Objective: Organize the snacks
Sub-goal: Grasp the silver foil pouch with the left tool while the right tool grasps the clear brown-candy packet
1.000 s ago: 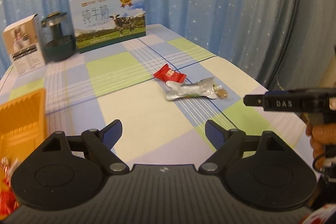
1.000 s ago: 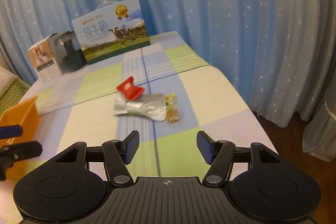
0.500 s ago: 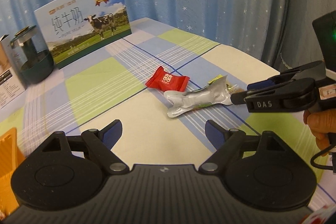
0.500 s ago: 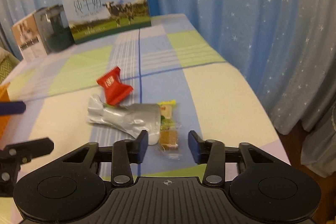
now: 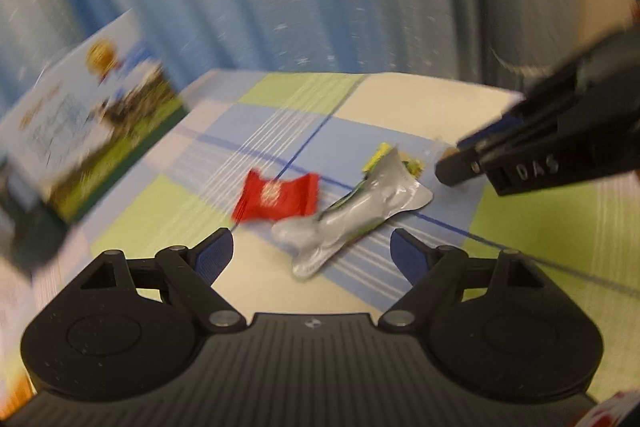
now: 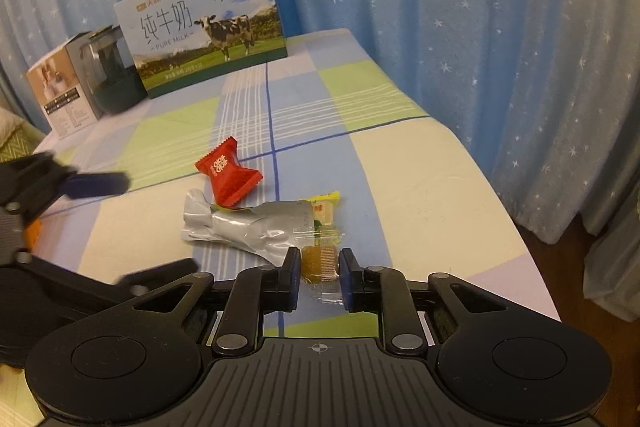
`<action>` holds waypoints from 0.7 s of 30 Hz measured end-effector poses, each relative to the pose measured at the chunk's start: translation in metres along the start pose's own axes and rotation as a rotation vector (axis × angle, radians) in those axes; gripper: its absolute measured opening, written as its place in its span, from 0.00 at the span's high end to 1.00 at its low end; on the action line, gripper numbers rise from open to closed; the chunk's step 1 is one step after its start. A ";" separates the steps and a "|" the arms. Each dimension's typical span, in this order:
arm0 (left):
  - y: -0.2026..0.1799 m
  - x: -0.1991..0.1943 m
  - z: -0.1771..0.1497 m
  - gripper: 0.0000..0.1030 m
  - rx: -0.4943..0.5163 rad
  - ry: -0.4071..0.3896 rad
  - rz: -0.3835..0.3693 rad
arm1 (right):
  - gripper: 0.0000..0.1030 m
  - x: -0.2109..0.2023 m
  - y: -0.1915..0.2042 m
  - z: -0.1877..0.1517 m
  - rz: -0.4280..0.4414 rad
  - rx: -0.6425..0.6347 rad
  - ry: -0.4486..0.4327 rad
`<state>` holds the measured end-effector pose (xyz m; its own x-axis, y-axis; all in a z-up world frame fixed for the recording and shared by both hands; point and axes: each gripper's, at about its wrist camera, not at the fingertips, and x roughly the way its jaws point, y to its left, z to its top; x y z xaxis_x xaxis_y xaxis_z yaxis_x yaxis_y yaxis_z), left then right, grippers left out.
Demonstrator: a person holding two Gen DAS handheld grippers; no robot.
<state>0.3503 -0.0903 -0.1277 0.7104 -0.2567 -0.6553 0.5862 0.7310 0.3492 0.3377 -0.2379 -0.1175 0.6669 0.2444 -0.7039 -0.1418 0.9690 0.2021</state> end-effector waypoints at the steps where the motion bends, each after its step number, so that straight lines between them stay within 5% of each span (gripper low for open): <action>1: -0.003 0.004 0.002 0.19 0.034 -0.005 -0.011 | 0.80 0.000 -0.001 0.001 -0.006 0.000 -0.003; 11: -0.011 0.036 0.013 0.39 0.158 -0.003 -0.192 | 0.80 0.004 -0.018 0.003 -0.022 0.065 0.007; 16: 0.000 0.045 0.015 0.50 0.088 0.038 -0.231 | 0.80 0.007 -0.021 0.005 -0.017 0.083 0.013; 21: 0.016 0.042 0.016 0.76 -0.077 0.135 -0.246 | 0.80 0.011 -0.019 0.005 -0.009 0.073 0.019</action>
<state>0.3957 -0.0995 -0.1391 0.4891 -0.3496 -0.7991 0.6997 0.7043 0.1202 0.3513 -0.2535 -0.1250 0.6541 0.2367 -0.7184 -0.0811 0.9663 0.2445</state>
